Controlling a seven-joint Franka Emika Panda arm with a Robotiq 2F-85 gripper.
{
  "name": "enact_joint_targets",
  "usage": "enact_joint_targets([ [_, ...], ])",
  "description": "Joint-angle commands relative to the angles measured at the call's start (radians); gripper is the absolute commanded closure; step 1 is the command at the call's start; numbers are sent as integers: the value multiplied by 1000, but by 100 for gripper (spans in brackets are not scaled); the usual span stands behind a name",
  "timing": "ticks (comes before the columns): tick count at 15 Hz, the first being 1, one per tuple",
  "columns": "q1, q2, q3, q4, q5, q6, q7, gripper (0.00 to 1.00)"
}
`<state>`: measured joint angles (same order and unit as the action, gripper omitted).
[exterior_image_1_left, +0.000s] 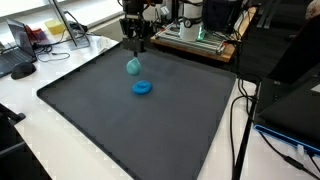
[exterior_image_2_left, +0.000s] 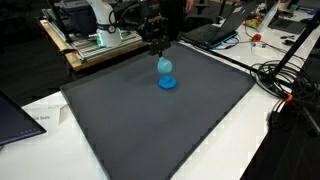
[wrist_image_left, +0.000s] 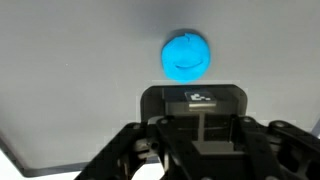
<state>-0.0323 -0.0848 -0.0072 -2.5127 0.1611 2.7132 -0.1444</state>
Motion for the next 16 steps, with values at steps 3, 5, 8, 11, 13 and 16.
enact_joint_targets([
  [3,12,-3,-11,0,-6,-1,2,53],
  [5,14,-15,-2,6,-29,-17,18,78],
  [8,13,-38,16,12,-123,-41,79,78],
  [11,21,-46,35,12,-189,-37,120,78],
  [13,26,-60,47,4,-218,-49,143,78],
  [16,25,-89,61,-27,-268,-47,188,78],
])
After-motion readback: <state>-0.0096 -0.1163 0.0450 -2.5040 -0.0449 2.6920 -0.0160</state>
